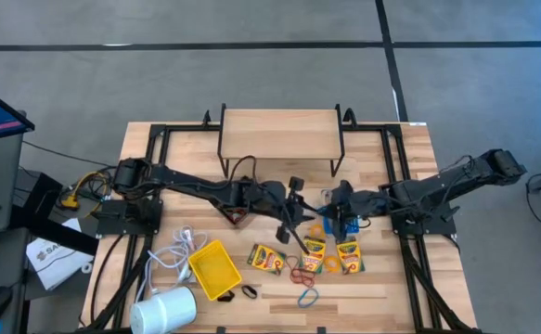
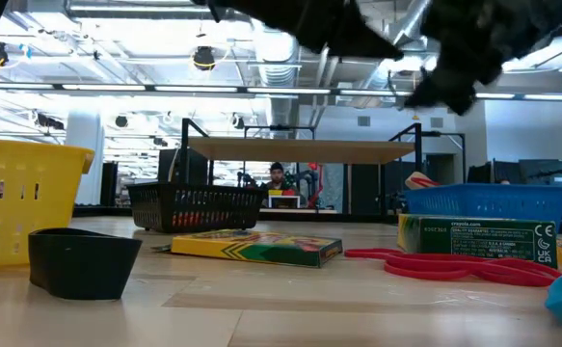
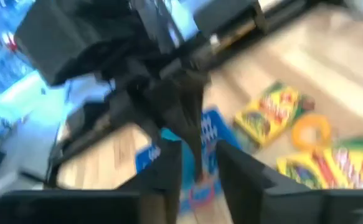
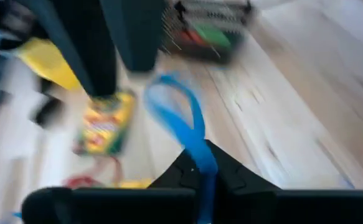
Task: Pick & Place Office Desk Supplies
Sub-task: Put the blue rubber band into the blue bin
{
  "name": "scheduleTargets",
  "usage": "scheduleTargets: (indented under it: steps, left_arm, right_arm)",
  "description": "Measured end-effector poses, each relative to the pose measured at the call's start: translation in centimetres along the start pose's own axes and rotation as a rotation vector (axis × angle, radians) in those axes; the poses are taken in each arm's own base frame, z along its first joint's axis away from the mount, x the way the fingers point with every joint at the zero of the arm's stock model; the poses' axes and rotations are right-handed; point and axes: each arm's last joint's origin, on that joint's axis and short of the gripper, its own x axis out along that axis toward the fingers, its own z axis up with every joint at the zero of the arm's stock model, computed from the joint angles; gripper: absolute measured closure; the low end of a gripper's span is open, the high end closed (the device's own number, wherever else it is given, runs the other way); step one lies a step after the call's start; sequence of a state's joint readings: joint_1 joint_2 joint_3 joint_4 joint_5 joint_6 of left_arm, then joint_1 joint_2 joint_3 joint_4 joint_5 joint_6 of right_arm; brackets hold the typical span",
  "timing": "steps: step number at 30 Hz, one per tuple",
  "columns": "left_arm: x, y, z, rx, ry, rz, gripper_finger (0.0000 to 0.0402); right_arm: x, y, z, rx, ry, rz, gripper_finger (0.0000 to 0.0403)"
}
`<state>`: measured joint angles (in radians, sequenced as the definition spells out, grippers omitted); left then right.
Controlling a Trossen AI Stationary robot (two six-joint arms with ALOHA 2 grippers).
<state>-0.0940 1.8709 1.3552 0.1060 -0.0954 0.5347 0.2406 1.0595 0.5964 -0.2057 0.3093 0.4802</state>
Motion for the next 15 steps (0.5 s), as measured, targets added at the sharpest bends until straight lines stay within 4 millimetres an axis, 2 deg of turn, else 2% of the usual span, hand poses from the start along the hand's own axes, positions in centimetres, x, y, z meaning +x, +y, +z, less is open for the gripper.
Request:
scheduleTargets:
  steps: [4,7,11,15]
  left_arm:
    - [-0.1,-0.8,-0.9,-0.004,0.115,-0.057,0.0242]
    - [-0.7,-1.5,-0.9,0.003,0.159,-0.098,0.0216]
    - [-1.6,-1.6,-0.5,-0.067,0.185,-0.125,0.0204]
    - [-1.7,-2.1,-1.6,-0.154,0.240,-0.157,0.0204]
  right_arm:
    - [-0.2,-0.8,-1.5,0.038,0.123,-0.128,0.0401]
    - [-0.5,-1.0,-2.4,0.051,0.182,-0.184,0.0402]
    - [-0.7,-1.0,-2.8,0.033,0.221,-0.192,0.0400]
    - [-0.8,-1.0,-3.2,-0.013,0.279,-0.160,0.0371]
